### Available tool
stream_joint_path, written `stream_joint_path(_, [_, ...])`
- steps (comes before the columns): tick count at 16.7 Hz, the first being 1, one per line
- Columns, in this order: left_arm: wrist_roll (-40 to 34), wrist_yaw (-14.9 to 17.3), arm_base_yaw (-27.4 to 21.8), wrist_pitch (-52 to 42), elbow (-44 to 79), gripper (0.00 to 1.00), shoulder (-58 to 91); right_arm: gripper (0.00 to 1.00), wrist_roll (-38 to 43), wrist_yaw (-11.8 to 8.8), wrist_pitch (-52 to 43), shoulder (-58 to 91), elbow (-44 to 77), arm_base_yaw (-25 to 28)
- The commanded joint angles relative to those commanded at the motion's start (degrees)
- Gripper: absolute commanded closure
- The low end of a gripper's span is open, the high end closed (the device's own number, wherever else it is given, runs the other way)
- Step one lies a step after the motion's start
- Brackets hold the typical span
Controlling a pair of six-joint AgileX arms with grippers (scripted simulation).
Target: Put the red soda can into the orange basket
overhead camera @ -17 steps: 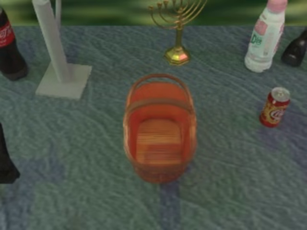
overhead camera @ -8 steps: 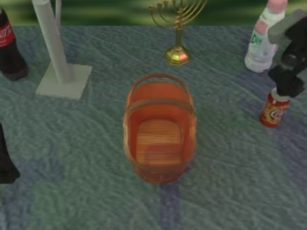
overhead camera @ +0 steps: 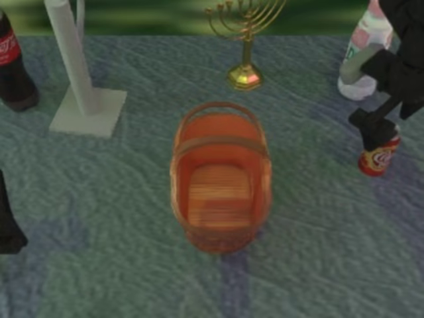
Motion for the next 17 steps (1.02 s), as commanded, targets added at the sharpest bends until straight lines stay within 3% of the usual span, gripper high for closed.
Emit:
stream_joint_path(16, [0.00,0.00,0.00,0.00,0.00,0.00,0.00,0.00,0.09,0.03,9.75,2.83,-6.92,0.05])
stream_joint_path(17, [0.00,0.00,0.00,0.00,0.00,0.00,0.00,0.08,0.09,0.03,9.75,2.83,-6.92,0.05])
